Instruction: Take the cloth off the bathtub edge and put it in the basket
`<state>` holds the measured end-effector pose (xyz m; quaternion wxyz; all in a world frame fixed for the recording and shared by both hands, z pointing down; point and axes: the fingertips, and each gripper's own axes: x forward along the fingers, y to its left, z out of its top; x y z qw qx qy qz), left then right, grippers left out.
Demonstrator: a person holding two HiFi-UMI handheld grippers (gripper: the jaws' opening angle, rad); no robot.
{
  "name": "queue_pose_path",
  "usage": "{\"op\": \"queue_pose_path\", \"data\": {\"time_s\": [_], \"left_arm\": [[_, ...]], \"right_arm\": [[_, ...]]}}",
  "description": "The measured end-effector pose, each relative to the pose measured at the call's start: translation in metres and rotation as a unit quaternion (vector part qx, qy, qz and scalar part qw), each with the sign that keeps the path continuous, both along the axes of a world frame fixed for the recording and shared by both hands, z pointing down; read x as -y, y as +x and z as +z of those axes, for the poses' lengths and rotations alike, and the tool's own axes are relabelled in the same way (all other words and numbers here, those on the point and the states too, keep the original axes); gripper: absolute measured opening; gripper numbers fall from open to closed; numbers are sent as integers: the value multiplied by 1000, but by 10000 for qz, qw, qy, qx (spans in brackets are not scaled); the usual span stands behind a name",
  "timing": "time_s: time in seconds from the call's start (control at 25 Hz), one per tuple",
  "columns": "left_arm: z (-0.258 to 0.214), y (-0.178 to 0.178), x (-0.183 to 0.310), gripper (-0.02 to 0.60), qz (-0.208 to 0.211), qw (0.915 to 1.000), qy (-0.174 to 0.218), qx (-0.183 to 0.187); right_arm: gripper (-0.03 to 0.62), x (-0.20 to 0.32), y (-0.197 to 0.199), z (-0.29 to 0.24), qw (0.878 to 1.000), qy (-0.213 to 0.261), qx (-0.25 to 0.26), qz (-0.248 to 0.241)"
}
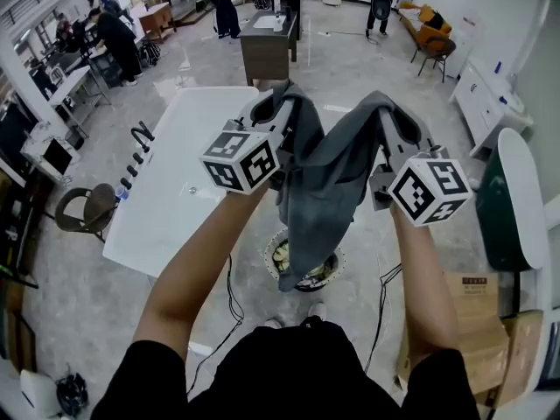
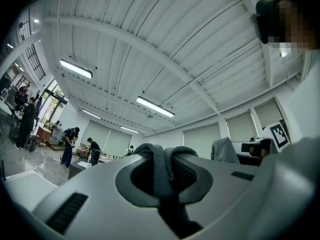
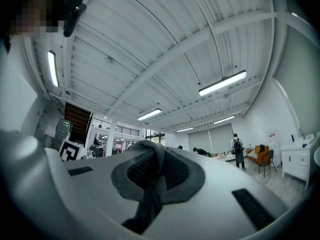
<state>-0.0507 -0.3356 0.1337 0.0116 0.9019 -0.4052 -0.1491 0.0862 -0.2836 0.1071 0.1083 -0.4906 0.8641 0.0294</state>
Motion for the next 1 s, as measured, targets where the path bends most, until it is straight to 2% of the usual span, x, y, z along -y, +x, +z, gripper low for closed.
{"op": "queue_pose_path", "data": {"time_s": [0.08,0.2,0.32,0.56,0.68,0.88,1.0], "left_arm": [[13,2,9,48,-10,9998,-20,198],[38,13,14,48,79,9987,-155,472],[51,13,12,48,181,9984,-348,417],[45,5,25,48,-18,9975,-283,642],[36,-2,29,48,-81,9975,-290,640],[5,-15,28,48,-75,9987,-130,492],[-9,-17,23,48,-27,9993,-201,322]], "right_arm": [[34,9,-6,9,9997,-222,85,-90],[34,18,-13,29,9990,-414,-163,-70],[34,22,-13,39,9982,-523,-297,70],[34,38,-10,25,9972,-432,-547,278],[34,42,-12,14,9968,-432,-590,335],[34,33,-15,-22,9986,-239,-330,330],[34,25,-19,-39,9992,-78,-299,261]]}}
